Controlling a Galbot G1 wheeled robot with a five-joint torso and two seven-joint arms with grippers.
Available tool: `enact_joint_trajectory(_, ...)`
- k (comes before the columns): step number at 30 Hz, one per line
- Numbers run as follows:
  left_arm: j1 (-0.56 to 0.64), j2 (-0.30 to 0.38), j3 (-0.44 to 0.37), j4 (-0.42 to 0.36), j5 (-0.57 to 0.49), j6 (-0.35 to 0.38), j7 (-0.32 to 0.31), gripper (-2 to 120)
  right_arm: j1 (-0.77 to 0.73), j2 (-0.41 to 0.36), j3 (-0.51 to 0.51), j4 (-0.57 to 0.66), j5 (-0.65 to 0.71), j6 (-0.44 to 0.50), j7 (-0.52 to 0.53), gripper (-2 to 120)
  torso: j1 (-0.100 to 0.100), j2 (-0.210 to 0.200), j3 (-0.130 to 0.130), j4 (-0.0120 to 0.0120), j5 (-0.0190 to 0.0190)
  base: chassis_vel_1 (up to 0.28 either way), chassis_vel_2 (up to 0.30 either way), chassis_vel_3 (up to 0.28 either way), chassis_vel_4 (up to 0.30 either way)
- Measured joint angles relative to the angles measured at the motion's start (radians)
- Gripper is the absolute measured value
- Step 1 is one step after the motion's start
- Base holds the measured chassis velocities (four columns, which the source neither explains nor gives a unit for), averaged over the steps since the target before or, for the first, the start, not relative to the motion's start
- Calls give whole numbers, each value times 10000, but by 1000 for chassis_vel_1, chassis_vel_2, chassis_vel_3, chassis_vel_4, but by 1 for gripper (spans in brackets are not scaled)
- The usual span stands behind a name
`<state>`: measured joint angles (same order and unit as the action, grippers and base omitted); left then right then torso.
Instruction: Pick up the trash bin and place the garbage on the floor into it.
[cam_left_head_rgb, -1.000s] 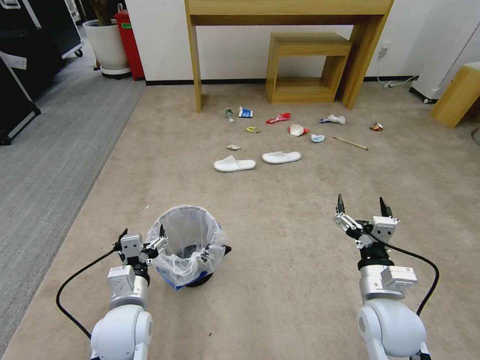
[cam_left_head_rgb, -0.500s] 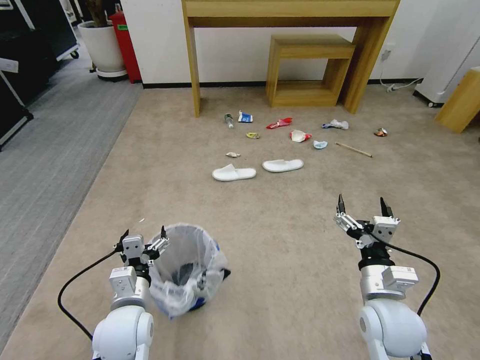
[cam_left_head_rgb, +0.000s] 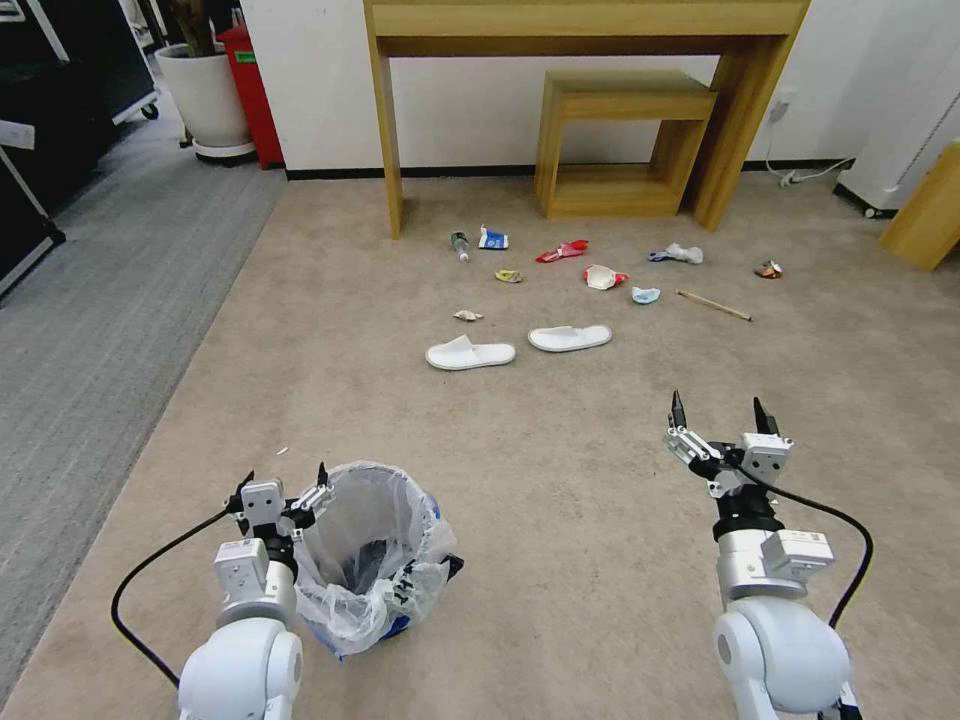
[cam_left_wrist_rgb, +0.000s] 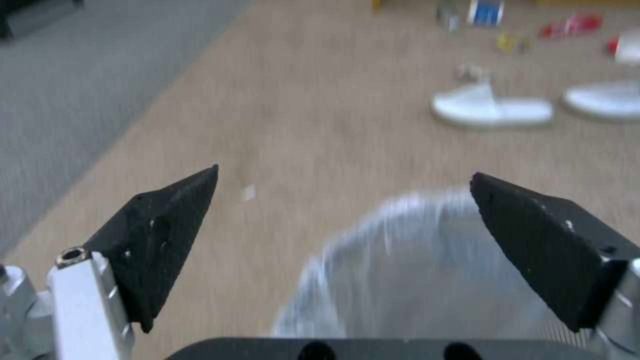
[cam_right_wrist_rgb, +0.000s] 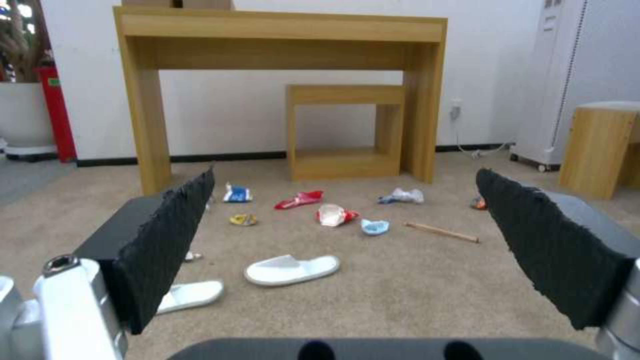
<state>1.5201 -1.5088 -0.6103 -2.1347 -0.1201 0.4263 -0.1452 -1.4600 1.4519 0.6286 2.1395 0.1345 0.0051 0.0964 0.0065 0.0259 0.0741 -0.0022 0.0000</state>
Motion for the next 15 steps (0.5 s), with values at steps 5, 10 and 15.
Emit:
enact_joint_trajectory(5, 98, 1599, 191, -402, -2851, 1874, -1494, 100, 14, -46, 22, -25, 94, -23, 34, 100, 0, 0, 0, 0, -1, 0, 0, 0, 0)
enact_joint_trajectory(10, 13, 2821, 165, -377, -4635, 2492, -2286, 100, 33, -39, 18, -47, 101, -21, 36, 100, 0, 0, 0, 0, -1, 0, 0, 0, 0)
enact_joint_trajectory(15, -141, 3865, 185, 126, -6485, 2878, -2863, 100, 44, -20, 21, -69, 101, -12, 30, 100, 0, 0, 1, 0, -1, 0, 0, 0, 0)
